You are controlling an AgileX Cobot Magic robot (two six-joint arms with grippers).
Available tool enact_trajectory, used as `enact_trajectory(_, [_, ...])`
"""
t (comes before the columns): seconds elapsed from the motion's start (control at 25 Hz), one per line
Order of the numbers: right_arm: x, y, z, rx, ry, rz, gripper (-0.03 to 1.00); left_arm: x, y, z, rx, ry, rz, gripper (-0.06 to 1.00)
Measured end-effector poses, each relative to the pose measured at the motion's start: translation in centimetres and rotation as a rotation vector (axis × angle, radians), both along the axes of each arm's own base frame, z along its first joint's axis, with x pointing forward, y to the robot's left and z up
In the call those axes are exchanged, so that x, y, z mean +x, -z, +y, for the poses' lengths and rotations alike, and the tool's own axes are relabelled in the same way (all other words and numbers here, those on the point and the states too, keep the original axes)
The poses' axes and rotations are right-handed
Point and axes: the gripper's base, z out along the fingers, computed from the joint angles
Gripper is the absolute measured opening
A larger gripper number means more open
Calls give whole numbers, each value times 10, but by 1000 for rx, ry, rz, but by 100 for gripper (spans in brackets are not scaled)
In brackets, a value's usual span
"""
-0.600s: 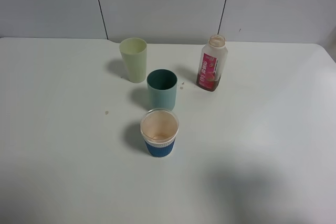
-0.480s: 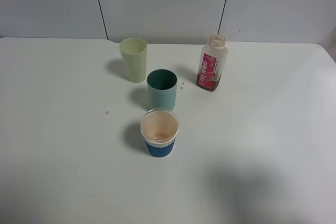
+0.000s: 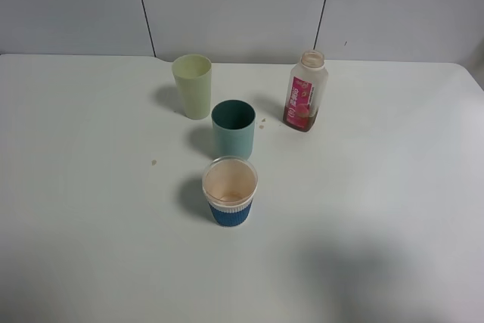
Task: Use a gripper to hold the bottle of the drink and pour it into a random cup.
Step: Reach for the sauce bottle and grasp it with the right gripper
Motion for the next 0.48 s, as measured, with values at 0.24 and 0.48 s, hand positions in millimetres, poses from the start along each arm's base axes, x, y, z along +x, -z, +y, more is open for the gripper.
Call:
enact_trajectory(0.24, [0,0,0,0,0,0,81,0,0,0,0,0,0,93])
enact_trajectory(0.48, [0,0,0,0,0,0,81,0,0,0,0,0,0,93])
